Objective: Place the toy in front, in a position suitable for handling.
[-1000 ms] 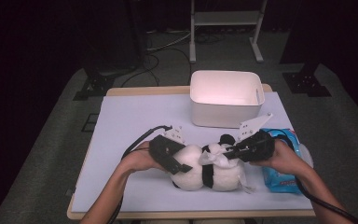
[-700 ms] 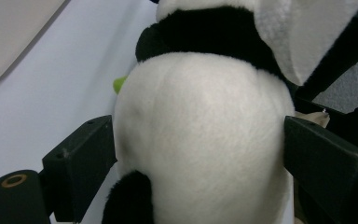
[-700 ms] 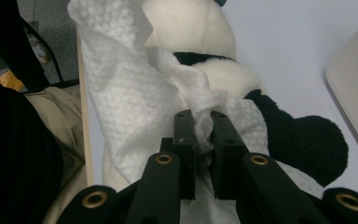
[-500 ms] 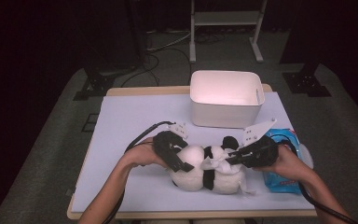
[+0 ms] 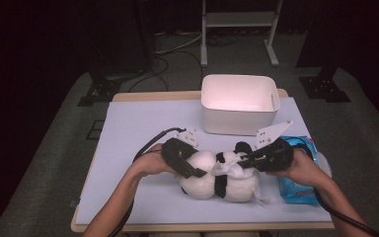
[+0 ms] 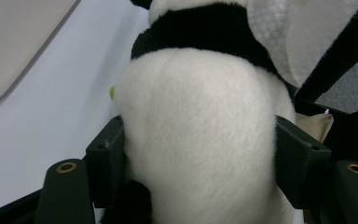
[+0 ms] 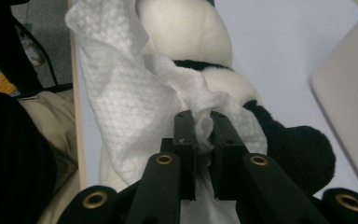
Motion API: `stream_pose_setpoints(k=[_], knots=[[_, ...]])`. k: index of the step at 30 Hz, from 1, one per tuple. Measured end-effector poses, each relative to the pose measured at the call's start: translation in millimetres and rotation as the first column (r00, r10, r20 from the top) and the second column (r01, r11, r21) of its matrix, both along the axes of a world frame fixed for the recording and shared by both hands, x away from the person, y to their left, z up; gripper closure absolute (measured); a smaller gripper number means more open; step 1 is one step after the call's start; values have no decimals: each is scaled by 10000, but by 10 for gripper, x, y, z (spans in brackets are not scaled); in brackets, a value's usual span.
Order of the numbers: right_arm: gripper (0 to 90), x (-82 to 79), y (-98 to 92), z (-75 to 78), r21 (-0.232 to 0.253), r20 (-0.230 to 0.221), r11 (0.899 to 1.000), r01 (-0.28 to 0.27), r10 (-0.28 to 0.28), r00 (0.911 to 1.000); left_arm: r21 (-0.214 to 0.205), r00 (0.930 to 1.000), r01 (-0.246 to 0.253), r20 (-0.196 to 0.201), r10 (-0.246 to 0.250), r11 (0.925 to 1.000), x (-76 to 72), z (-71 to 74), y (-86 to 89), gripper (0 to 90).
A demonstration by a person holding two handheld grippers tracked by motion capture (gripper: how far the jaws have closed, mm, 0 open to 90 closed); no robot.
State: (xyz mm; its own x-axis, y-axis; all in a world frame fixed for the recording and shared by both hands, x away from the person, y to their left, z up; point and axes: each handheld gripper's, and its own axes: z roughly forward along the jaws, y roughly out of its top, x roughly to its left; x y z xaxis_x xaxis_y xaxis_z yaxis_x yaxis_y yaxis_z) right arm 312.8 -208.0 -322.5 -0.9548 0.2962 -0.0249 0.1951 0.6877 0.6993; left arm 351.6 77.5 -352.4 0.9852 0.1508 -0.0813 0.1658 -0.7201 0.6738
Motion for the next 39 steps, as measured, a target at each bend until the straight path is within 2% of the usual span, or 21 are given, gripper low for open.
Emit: stream_pose_setpoints(k=[9,11,18,21,22,28,33,39], knots=[[816,99,73,38,-60,136,9999,98,-97,9999,216,9971,-319,695,304,9993,-5,73,31,314],[816,120,103,46,-60,181,9999,133,-132,9997,267,9970,-325,709,305,9991,-8,69,34,313],[814,192,290,64,-45,185,9999,-117,118,9998,48,9970,-356,684,352,9994,-74,10,23,312],[814,209,351,61,-140,148,9996,-234,236,9996,185,9972,-275,698,262,9995,-68,-5,62,309],[814,211,354,62,-186,158,9994,-286,289,9995,36,9974,-354,626,351,9994,-76,-21,70,307],[813,195,236,50,-220,188,9997,-50,54,9998,-277,9980,-415,465,428,9988,-95,-74,147,297],[813,156,110,32,-144,46,9998,150,-150,9999,-321,9984,-380,403,393,9988,-119,-69,142,290],[813,76,40,-33,-14,-109,9999,124,-124,9999,-266,9992,-262,288,270,9993,-135,-49,113,249]])
